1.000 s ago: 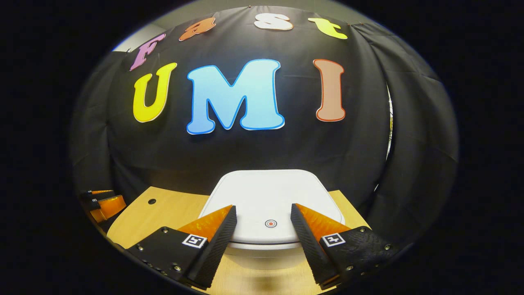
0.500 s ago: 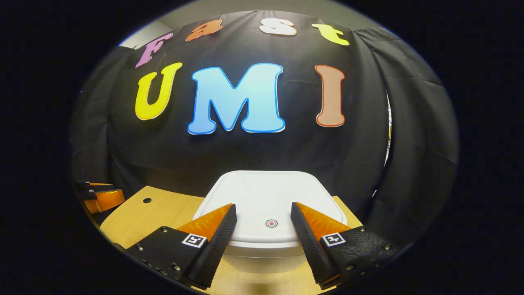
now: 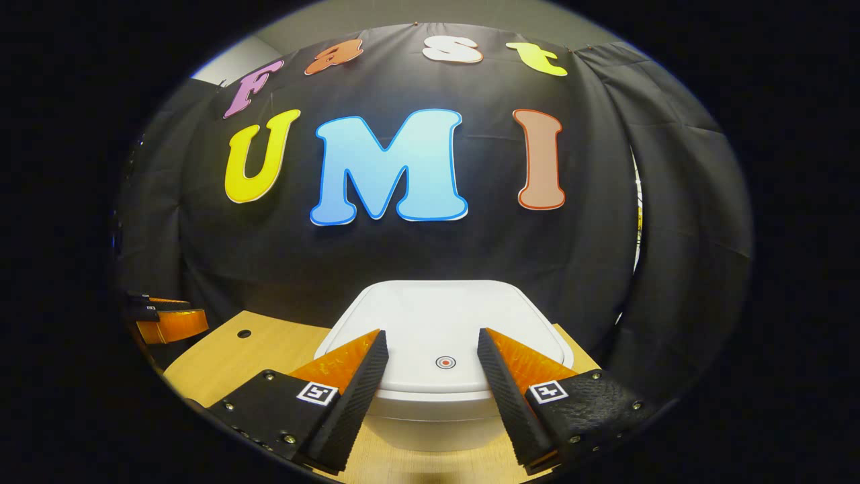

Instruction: Press the lid of the desktop garbage bin to open it, pick up the crumpled paper on the desktop and throw it into the bin, then pick up the pop can on the desktop and drop it into the bin, and finally close the garbage bin lid.

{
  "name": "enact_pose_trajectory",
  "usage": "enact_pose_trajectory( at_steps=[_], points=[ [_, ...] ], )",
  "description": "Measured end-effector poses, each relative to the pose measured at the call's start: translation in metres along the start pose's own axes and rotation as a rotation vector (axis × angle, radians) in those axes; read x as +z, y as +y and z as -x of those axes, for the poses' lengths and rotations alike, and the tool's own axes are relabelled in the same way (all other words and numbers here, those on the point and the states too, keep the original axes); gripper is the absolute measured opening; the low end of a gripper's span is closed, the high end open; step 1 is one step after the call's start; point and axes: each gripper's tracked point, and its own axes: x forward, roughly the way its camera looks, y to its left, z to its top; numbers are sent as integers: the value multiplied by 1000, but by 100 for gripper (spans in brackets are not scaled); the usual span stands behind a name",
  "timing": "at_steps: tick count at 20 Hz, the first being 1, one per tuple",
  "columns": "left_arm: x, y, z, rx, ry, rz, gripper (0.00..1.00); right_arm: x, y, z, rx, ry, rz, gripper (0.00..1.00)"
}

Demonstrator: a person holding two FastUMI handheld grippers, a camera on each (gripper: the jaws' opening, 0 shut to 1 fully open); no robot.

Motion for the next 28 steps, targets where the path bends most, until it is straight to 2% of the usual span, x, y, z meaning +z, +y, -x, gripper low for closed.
enact_pose_trajectory(
  at_steps=[11, 16, 21, 28],
  points=[
    [12, -6, 5, -6, -32, -20, 71, 7, 0, -1, -22, 20, -21, 87],
    [18, -7, 10, -17, -52, -21, 68, 5, 1, -1, -27, 15, -3, 87],
    [21, -8, 17, -43, -62, -22, 70, 6, 1, 3, -33, 25, -18, 87],
    [30, -15, 30, -73, -101, -58, 70, -7, 31, 58, -3, 10, 8, 88]
  ],
)
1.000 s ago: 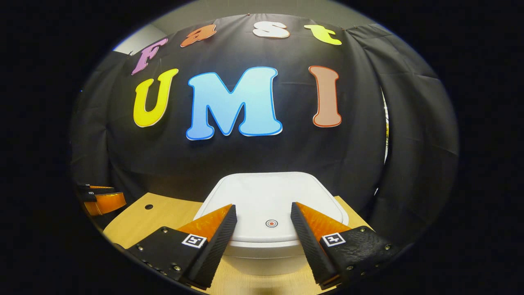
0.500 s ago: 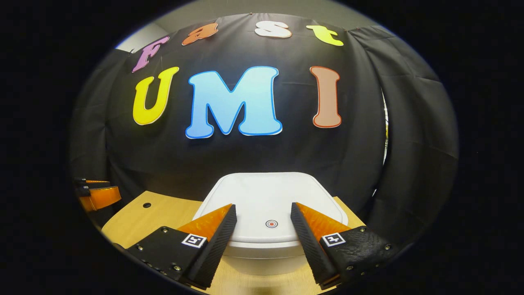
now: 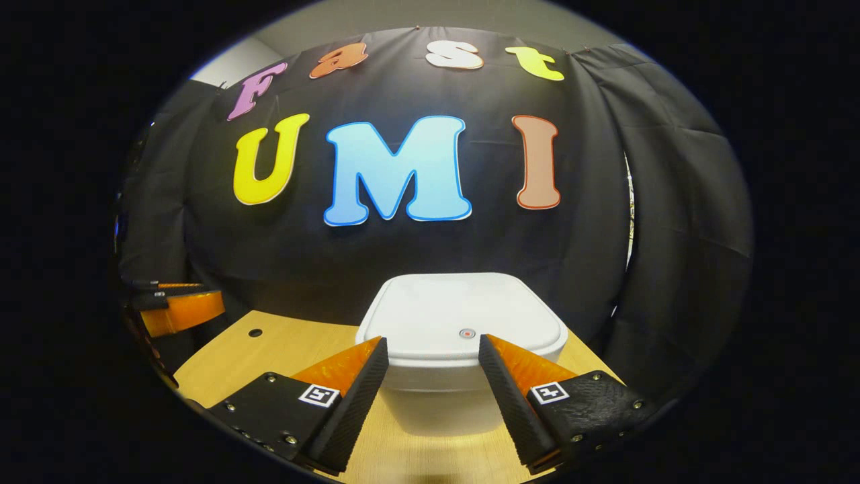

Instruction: Press the lid of the desktop garbage bin to open it, pick up the crumpled paper on the desktop and throw it into the bin, then pick up the pop can on the desktop and drop it into the bin, and finally close the garbage bin lid.

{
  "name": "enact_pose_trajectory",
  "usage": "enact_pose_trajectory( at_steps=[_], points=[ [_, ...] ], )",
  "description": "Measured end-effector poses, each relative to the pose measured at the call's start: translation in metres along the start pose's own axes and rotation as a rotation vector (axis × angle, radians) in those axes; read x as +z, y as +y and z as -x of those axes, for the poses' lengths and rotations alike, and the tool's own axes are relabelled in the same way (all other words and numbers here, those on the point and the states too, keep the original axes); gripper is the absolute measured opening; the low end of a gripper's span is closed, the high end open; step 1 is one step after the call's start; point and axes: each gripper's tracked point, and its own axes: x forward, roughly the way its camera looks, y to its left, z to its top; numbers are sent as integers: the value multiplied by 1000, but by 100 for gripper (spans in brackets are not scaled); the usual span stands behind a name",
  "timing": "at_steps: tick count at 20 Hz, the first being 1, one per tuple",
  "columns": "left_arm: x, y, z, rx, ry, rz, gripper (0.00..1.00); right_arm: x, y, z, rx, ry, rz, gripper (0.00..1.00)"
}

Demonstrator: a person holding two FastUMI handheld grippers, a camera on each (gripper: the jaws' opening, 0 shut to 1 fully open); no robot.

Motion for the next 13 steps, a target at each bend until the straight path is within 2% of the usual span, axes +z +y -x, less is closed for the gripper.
enact_pose_trajectory(
  at_steps=[4, 7, 10, 13],
  points=[
    [12, -28, 9, -9, -40, -21, 69, 4, 9, 36, 12, -37, 30, 88],
    [19, -70, 20, -24, -57, -13, 70, 17, 0, 56, 43, -76, 39, 88],
    [24, -123, 29, -9, -76, -23, 71, 32, -29, 70, 76, -127, 57, 84],
    [27, -187, 35, 16, -100, 9, 68, 44, -75, 81, 110, -172, 110, 84]
  ],
)
